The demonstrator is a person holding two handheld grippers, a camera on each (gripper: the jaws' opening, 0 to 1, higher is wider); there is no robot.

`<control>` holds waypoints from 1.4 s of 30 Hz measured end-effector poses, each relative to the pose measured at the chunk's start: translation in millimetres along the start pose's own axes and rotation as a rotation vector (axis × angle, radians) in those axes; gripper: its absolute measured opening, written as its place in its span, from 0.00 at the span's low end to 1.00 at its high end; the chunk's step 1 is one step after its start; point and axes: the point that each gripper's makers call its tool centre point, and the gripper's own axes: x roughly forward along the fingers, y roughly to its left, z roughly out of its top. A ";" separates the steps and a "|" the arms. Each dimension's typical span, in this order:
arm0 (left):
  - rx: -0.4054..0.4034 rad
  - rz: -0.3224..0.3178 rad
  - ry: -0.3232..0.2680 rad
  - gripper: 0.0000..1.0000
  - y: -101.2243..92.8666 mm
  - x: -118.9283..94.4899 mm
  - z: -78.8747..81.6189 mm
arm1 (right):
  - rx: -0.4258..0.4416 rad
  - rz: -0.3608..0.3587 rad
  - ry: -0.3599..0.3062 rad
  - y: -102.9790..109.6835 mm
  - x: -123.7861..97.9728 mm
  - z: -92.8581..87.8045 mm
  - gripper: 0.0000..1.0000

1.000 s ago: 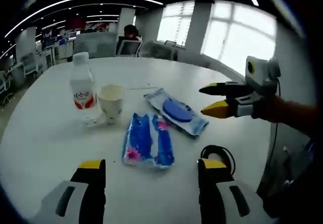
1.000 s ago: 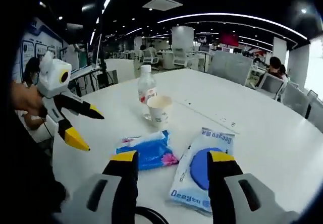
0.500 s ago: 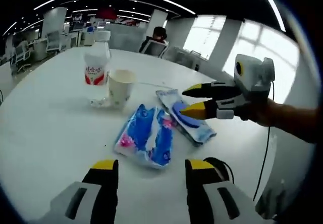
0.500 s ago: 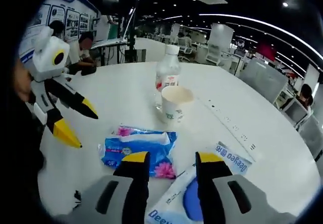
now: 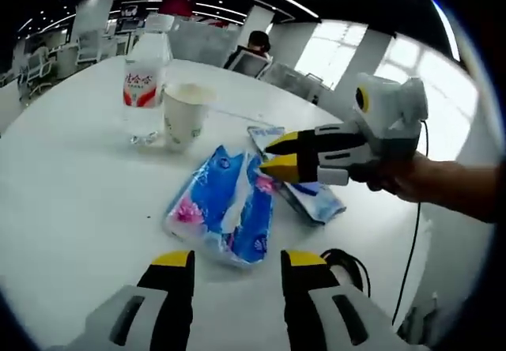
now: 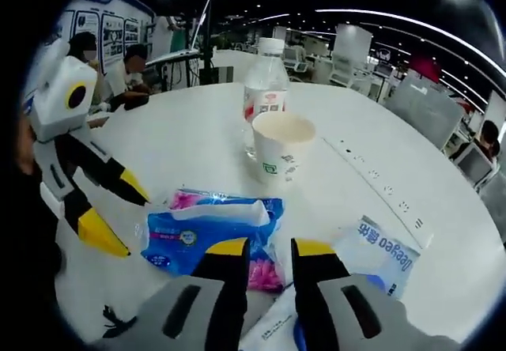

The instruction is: Arrange the tabletop items into an orderly group along one side of the table until the central work area is clear of visible clutter.

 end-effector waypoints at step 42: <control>0.004 -0.053 0.038 0.00 26.8 -9.1 15.4 | 0.047 -0.134 -0.055 14.4 -45.8 3.2 0.00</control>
